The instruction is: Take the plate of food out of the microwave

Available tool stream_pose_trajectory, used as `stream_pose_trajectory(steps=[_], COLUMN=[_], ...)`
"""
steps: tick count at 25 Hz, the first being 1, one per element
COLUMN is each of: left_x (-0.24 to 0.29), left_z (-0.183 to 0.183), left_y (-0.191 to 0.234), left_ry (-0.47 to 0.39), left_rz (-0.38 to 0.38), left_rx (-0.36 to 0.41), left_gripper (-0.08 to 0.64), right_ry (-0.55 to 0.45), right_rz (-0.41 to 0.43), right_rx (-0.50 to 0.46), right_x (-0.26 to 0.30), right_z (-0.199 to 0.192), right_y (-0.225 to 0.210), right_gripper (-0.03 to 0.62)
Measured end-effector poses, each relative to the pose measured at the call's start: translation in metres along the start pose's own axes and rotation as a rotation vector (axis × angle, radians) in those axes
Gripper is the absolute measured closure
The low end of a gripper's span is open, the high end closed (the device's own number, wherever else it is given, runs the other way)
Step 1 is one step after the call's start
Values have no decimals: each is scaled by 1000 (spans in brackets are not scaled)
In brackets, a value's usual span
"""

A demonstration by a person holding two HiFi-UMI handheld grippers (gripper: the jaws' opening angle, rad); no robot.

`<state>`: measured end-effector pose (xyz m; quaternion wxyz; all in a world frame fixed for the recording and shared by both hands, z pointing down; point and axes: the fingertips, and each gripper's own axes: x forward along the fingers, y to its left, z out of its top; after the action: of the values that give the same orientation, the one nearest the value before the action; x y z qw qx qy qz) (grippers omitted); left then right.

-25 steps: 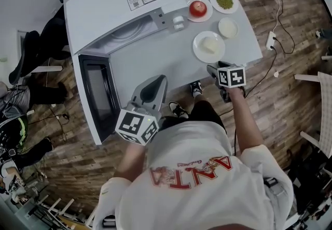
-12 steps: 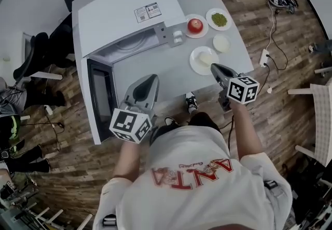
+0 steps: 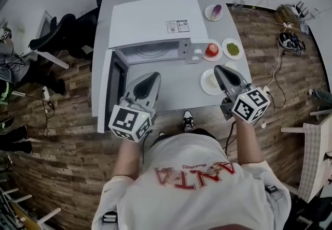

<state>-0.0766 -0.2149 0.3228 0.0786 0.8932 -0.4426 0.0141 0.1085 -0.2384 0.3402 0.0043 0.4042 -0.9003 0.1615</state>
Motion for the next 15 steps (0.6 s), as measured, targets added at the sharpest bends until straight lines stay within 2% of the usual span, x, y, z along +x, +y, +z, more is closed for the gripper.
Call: stream_pose_trajectory(steps=[6, 10, 15], left_x=[-23, -34, -33], left_z=[20, 27, 32], left_y=[15, 20, 23], left_ry=[-42, -49, -51], left_rz=[83, 116, 125], left_rx=[12, 16, 24], left_gripper=[551, 551, 551], right_ry=[-78, -76, -75], right_rz=[90, 108, 142], right_rx=[-76, -109, -98], right_x=[17, 29, 38], right_z=[48, 54, 54], right_y=[40, 52, 57], right_gripper=[591, 591, 591])
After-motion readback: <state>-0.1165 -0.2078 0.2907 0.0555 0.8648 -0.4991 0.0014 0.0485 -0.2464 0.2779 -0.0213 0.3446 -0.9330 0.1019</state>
